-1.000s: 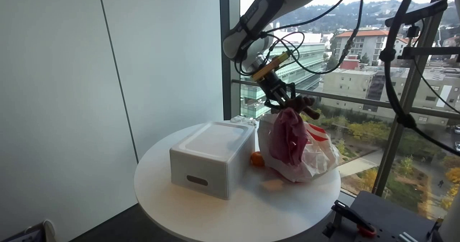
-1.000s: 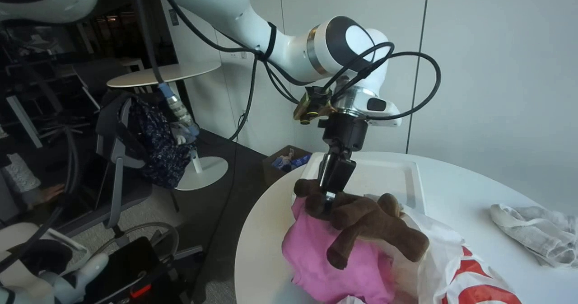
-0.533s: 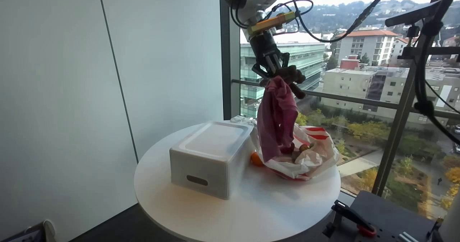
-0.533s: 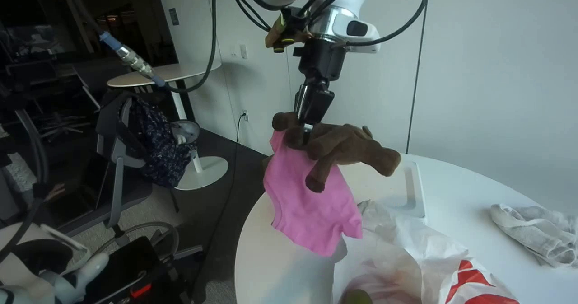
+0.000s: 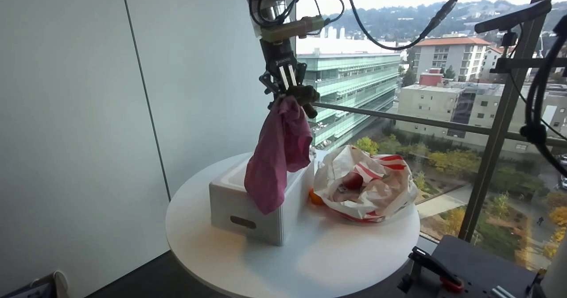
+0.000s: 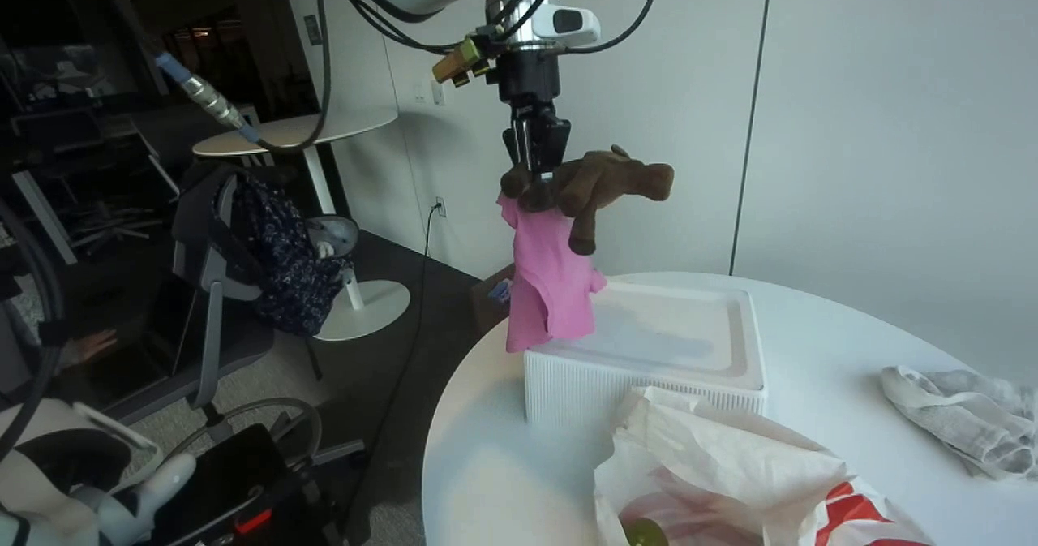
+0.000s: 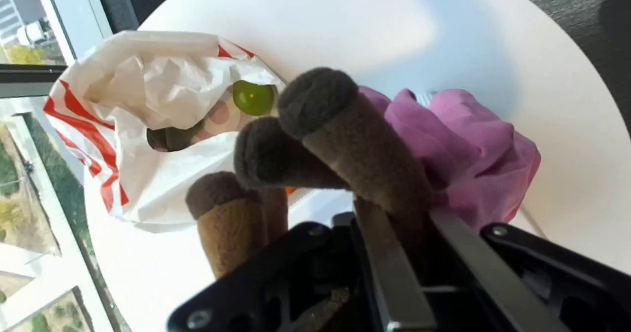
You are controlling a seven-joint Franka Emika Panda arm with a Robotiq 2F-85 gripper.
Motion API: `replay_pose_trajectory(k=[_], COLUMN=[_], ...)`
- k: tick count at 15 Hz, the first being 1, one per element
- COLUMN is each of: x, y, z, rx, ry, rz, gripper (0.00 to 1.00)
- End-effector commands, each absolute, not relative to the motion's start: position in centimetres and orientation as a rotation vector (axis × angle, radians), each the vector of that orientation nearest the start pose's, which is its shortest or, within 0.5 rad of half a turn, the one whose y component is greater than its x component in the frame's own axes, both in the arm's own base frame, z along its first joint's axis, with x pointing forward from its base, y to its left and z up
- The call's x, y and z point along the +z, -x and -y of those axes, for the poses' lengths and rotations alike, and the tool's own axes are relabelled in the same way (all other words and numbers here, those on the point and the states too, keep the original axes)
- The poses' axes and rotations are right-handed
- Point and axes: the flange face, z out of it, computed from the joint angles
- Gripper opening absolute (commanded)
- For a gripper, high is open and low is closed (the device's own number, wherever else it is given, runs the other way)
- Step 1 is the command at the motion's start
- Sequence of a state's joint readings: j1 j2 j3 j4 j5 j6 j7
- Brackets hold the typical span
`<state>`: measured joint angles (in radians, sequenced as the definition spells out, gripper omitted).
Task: Empty the objects from the plastic and put it on the basket
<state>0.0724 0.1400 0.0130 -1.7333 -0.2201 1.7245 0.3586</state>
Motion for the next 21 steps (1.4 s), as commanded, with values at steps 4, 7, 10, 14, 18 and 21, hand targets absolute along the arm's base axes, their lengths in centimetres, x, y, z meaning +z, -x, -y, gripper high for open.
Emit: replay_pose_trajectory(k=[4,7,10,14,18,21], x=[39.4,34.1,28.4,22.3,21.2,24.5], y=[-65.8,-66.9,-67.5,-67.6,-67.0,-66.6], z=[-10.3,-11.0,-10.1,-9.1,-9.4,-9.1], rx=[-0.301,-0.377,-0.393,-0.317,-0.283,-0.267], ry=[3.554,3.563,3.581,3.539,3.506,3.489], rz=[-0.006,0.125,0.226,0.243,0.238,0.123], gripper=[0.07,0.07,0.07,0.08,0.40,0.61])
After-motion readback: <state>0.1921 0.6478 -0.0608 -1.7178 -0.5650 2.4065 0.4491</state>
